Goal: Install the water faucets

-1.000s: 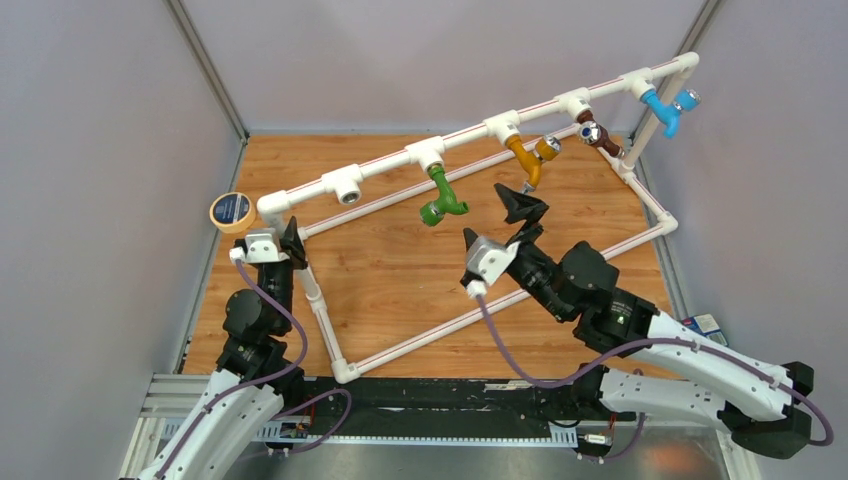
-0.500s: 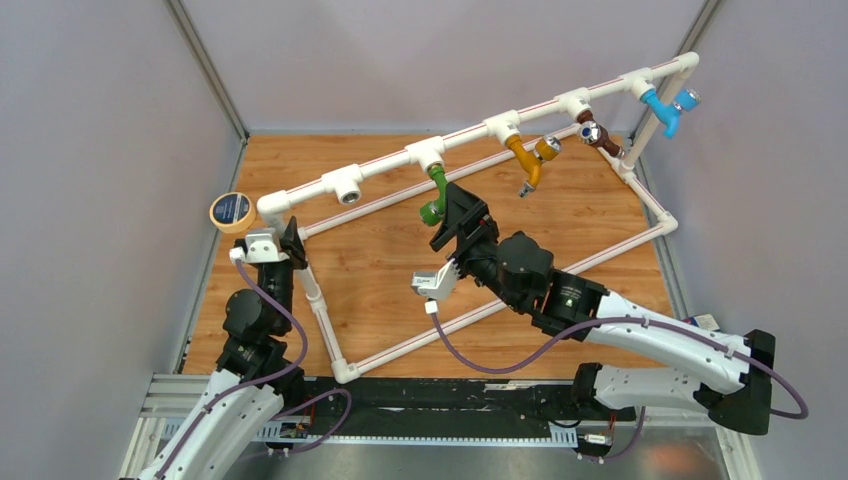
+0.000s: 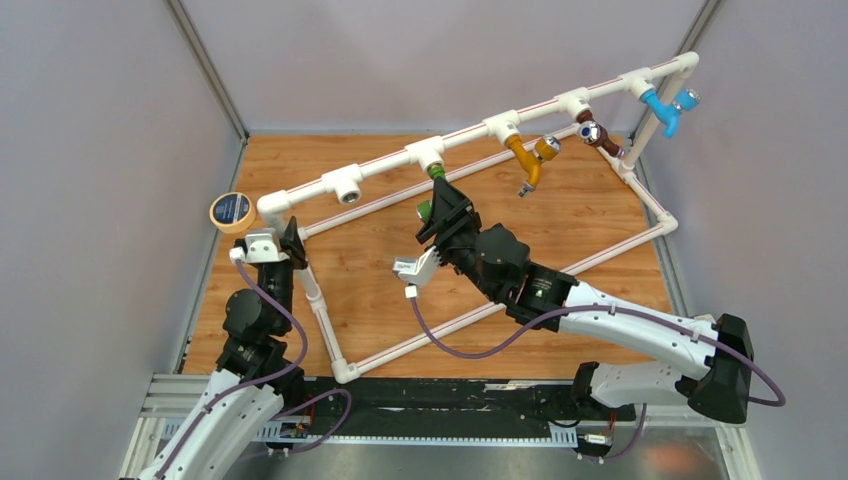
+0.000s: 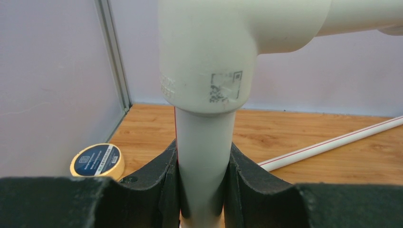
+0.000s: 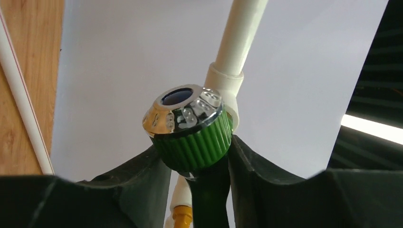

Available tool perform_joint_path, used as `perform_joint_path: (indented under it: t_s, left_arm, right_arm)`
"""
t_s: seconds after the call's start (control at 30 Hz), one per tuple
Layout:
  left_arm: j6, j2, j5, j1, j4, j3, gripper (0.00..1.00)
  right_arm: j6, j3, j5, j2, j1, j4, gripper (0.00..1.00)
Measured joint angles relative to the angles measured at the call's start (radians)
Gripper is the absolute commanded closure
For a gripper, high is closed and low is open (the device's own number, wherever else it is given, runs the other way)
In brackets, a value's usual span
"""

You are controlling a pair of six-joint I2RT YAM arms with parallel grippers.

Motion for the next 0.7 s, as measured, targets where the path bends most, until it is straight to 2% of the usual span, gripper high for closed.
perform_joint_path:
  t_s: [0.03, 0.13, 0.17, 0.2, 0.3, 0.37, 0.5, 0.53, 0.63, 0.7]
  left_arm:
    - [0.000, 0.000, 0.000, 0.000, 0.000, 0.000, 1.00]
    - [0.000, -0.001, 0.000, 0.000, 0.000, 0.000, 1.00]
    - [0.000, -0.001, 0.000, 0.000, 0.000, 0.000, 1.00]
    - [0.000, -0.001, -0.001, 0.000, 0.000, 0.000, 1.00]
    - [0.000, -0.001, -0.003, 0.000, 0.000, 0.000, 1.00]
    - [0.000, -0.001, -0.004, 0.000, 0.000, 0.000, 1.00]
    - [-0.001, -0.002, -0.003, 0.000, 0.000, 0.000, 1.00]
    - [-0.001, -0.002, -0.003, 0.000, -0.001, 0.000, 1.00]
    - [-0.001, -0.002, -0.004, 0.000, -0.001, 0.000, 1.00]
    - [-0.001, -0.002, -0.003, 0.000, -0.001, 0.000, 1.00]
  right_arm:
    - [0.021, 0.000, 0.000, 0.003, -0.003, 0.029, 0.62]
    - [0.143, -0.002, -0.006, 0.005, -0.005, 0.100, 0.77]
    - [0.194, -0.004, -0.010, 0.005, -0.005, 0.113, 0.90]
    - [0.267, -0.005, -0.012, 0.006, -0.006, 0.134, 0.99]
    - [0.563, -0.007, -0.013, 0.008, -0.006, 0.206, 1.00]
    - [0.805, -0.019, 0.002, 0.007, -0.008, 0.274, 1.00]
    - [1.447, -0.078, 0.103, 0.006, -0.013, 0.482, 1.00]
    - [1.584, -0.083, 0.132, 0.006, -0.013, 0.502, 1.00]
    - [2.140, -0.083, 0.249, 0.005, -0.014, 0.496, 1.00]
    - [2.463, -0.081, 0.312, 0.002, -0.014, 0.461, 0.94]
